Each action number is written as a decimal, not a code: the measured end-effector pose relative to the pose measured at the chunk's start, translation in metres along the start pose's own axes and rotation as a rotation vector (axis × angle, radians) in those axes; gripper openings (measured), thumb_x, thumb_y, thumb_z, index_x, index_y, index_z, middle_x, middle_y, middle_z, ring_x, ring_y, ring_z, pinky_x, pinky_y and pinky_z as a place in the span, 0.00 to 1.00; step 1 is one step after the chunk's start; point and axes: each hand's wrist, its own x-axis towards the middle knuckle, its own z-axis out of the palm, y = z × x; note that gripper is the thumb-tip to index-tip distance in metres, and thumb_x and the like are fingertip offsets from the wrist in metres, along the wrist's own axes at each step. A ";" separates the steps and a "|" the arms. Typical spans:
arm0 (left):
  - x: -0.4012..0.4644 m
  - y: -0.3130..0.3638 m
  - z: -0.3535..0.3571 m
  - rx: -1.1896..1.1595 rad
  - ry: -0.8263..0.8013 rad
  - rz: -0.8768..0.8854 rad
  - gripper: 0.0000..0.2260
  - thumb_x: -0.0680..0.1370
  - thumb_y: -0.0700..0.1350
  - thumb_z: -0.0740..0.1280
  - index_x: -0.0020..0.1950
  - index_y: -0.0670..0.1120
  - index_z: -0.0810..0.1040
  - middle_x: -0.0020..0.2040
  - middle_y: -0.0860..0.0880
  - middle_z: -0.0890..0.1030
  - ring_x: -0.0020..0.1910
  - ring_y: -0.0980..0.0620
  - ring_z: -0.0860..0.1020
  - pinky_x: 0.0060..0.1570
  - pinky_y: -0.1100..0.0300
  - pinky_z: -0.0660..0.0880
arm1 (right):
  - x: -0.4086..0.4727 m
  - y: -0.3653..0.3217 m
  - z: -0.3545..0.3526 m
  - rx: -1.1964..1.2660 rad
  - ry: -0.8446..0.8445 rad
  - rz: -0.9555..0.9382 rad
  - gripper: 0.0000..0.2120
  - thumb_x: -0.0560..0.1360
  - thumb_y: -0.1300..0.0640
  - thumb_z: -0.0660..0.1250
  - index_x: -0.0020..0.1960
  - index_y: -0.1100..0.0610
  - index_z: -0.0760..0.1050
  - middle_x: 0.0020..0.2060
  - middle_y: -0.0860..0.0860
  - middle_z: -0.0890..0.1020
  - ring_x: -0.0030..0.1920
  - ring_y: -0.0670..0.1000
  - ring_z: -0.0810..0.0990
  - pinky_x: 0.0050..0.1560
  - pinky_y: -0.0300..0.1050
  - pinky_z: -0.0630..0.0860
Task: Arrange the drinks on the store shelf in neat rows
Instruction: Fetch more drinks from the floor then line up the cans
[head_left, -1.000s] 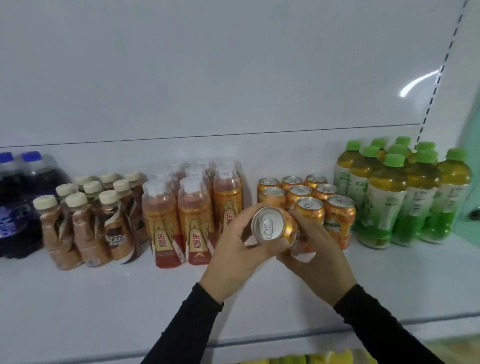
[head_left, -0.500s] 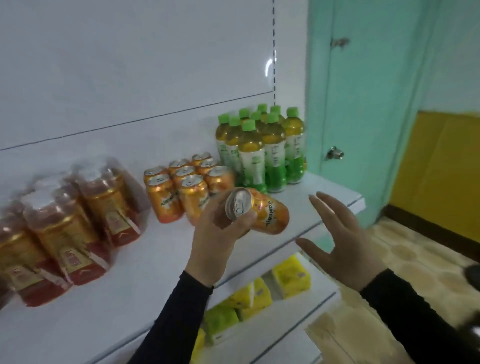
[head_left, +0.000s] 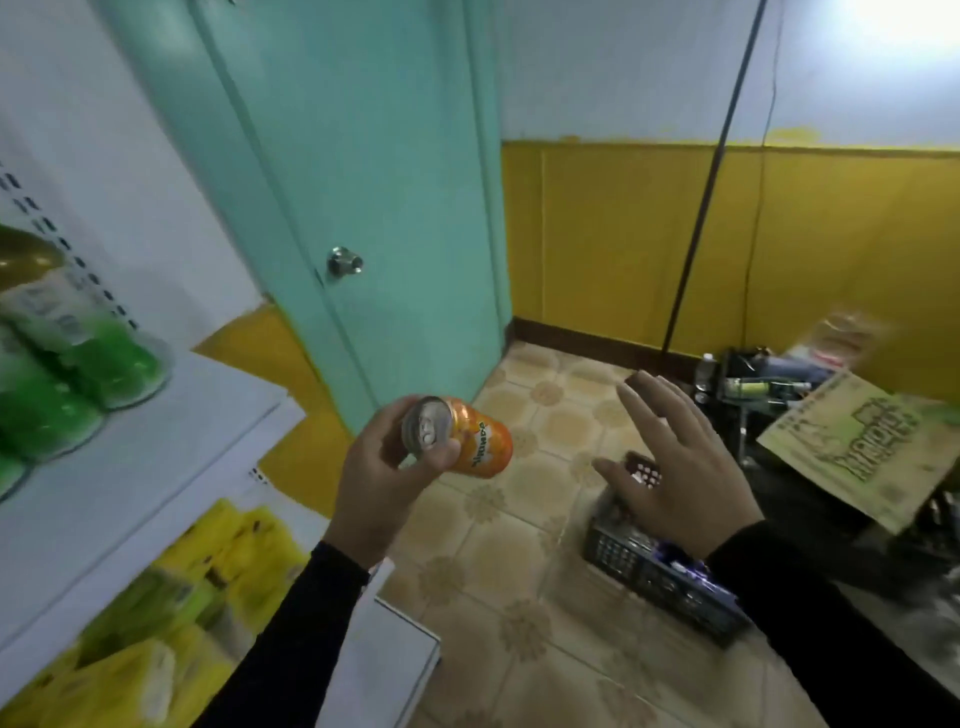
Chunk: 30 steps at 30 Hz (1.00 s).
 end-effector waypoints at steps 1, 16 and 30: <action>0.014 -0.010 0.020 0.021 -0.052 -0.015 0.23 0.65 0.54 0.77 0.58 0.54 0.79 0.55 0.52 0.84 0.55 0.52 0.83 0.50 0.58 0.81 | -0.002 0.020 0.002 -0.008 -0.012 0.044 0.36 0.77 0.36 0.57 0.75 0.59 0.66 0.72 0.60 0.68 0.73 0.60 0.66 0.72 0.57 0.65; 0.232 -0.251 0.297 0.433 -0.813 -0.229 0.22 0.70 0.48 0.79 0.60 0.55 0.75 0.53 0.62 0.80 0.54 0.62 0.79 0.49 0.74 0.73 | -0.030 0.273 0.139 -0.114 -0.194 0.621 0.32 0.76 0.43 0.66 0.72 0.63 0.69 0.68 0.63 0.72 0.68 0.63 0.72 0.66 0.60 0.73; 0.235 -0.647 0.467 0.833 -1.102 -0.373 0.30 0.73 0.51 0.76 0.72 0.47 0.71 0.63 0.50 0.77 0.55 0.53 0.76 0.53 0.64 0.71 | -0.210 0.482 0.450 -0.036 -0.535 0.864 0.35 0.77 0.34 0.54 0.77 0.54 0.63 0.73 0.57 0.68 0.73 0.59 0.67 0.70 0.53 0.66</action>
